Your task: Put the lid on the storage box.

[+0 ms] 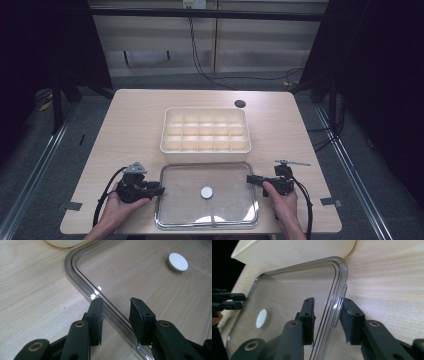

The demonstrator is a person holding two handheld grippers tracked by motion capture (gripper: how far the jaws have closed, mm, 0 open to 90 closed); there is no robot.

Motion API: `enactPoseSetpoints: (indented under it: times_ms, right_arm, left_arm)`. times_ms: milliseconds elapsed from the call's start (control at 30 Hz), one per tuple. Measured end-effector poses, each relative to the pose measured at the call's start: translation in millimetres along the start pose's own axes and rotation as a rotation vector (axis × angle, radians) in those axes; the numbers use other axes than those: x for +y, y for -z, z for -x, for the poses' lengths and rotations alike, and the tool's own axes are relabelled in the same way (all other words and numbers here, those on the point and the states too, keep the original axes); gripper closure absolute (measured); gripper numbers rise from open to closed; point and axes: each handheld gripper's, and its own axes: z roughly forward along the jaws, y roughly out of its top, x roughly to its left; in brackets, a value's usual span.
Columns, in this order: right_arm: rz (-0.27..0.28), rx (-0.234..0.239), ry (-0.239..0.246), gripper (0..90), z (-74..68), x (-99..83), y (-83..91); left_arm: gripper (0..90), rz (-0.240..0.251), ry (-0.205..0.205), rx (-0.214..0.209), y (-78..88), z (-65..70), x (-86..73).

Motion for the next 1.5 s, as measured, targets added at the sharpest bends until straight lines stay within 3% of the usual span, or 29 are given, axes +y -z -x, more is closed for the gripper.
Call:
enactPoseSetpoints:
  times_ms: [133, 233, 400, 500, 567, 667, 767, 967, 1033, 1200, 1500]
  right_arm:
    - [0.012, 0.034, 0.006, 63.9, 0.0, 0.4, 1.3]
    - [0.004, 0.110, 0.006, 64.4, -0.6, 0.4, 1.2]
    - [0.001, 0.120, 0.013, 63.7, -1.0, 1.1, 0.1]
    - [-0.015, 0.134, 0.021, 57.2, -2.6, 0.1, -3.3]
    - [-0.019, 0.105, 0.028, 61.8, -4.0, 0.0, -3.8]
    - [0.019, 0.139, 0.008, 67.3, -2.1, 0.9, 0.8]
    - [0.057, 0.158, 0.019, 70.0, -5.2, 1.4, 5.3]
    - [0.085, 0.173, 0.036, 71.7, -7.2, 1.1, 9.9]
    - [0.101, 0.180, 0.046, 72.3, -8.1, 1.5, 11.6]
    - [0.108, 0.183, 0.053, 72.6, -8.5, 1.6, 12.3]
    - [0.097, 0.162, 0.081, 72.4, -11.3, 2.0, 12.4]
  left_arm:
    - [62.5, 0.002, 0.000, 0.004, 0.1, -0.6, 0.0]
    - [62.5, -0.004, -0.006, 0.003, 0.8, -1.2, 0.1]
    - [60.9, 0.002, -0.002, -0.009, 0.5, -2.7, -0.1]
    - [60.3, 0.007, 0.012, -0.021, 0.3, -3.5, -0.2]
    - [60.2, 0.008, 0.015, -0.023, 0.3, -3.7, -0.3]
    - [59.6, 0.011, 0.017, -0.026, 0.0, -3.8, -0.2]
    - [57.3, 0.013, 0.014, -0.033, -0.4, -3.9, -0.2]
    - [42.1, 0.013, 0.025, -0.041, 0.2, -3.5, 0.0]
    - [39.6, 0.020, 0.044, -0.052, 0.2, -4.8, -0.1]
    - [34.5, 0.023, 0.045, -0.061, -0.8, -4.3, 0.3]
    - [37.7, 0.020, 0.057, -0.078, -2.0, -3.3, 1.3]
